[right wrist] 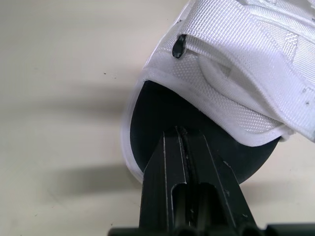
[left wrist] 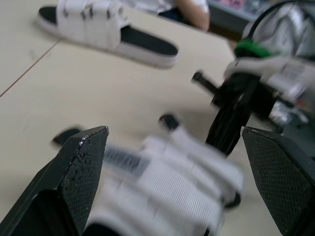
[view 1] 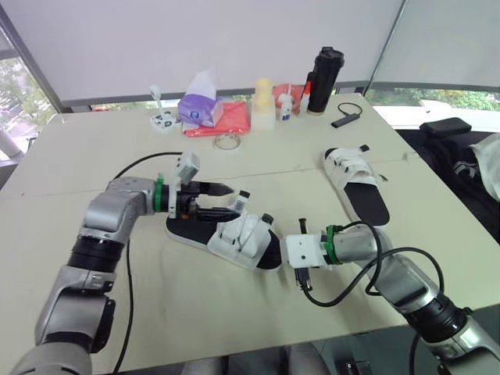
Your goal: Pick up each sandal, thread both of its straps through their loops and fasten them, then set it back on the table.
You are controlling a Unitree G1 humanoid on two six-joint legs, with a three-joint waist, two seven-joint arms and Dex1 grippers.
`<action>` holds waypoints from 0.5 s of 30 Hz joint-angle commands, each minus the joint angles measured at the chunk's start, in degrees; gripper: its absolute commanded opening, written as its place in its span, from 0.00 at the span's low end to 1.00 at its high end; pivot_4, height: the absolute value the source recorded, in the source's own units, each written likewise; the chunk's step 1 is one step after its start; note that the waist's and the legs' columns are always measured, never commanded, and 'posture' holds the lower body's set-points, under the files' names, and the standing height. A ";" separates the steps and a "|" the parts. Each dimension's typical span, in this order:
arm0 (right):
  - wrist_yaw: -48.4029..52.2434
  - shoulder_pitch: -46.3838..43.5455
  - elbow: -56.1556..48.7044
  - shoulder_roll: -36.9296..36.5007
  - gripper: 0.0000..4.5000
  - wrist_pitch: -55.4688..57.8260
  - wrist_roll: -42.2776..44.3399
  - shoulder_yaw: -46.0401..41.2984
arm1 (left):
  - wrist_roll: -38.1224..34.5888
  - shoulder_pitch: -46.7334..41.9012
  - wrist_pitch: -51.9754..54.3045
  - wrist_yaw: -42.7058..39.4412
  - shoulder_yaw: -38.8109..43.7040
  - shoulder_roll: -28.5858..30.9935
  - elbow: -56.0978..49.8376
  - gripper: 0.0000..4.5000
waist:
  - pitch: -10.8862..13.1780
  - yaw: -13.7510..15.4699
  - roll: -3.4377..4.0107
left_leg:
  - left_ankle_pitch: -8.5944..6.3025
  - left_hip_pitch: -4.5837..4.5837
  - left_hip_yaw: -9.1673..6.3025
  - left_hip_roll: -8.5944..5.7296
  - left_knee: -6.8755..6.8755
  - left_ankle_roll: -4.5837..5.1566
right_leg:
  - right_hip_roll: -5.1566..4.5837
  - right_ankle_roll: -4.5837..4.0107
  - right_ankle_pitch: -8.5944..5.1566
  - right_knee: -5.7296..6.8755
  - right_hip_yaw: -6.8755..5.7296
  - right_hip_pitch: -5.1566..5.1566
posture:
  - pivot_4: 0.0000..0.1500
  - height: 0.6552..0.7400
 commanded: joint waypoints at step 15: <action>1.14 0.44 -0.17 -0.79 0.00 0.08 -0.27 -0.09 | 10.20 4.29 -19.57 2.50 -0.37 0.17 9.52 0.99 | 0.02 0.34 -0.02 | 0.00 -0.07 0.02 0.01 -0.01 0.00 | -0.01 0.08 0.07 -0.08 0.00 -0.02 | 1.00 1.00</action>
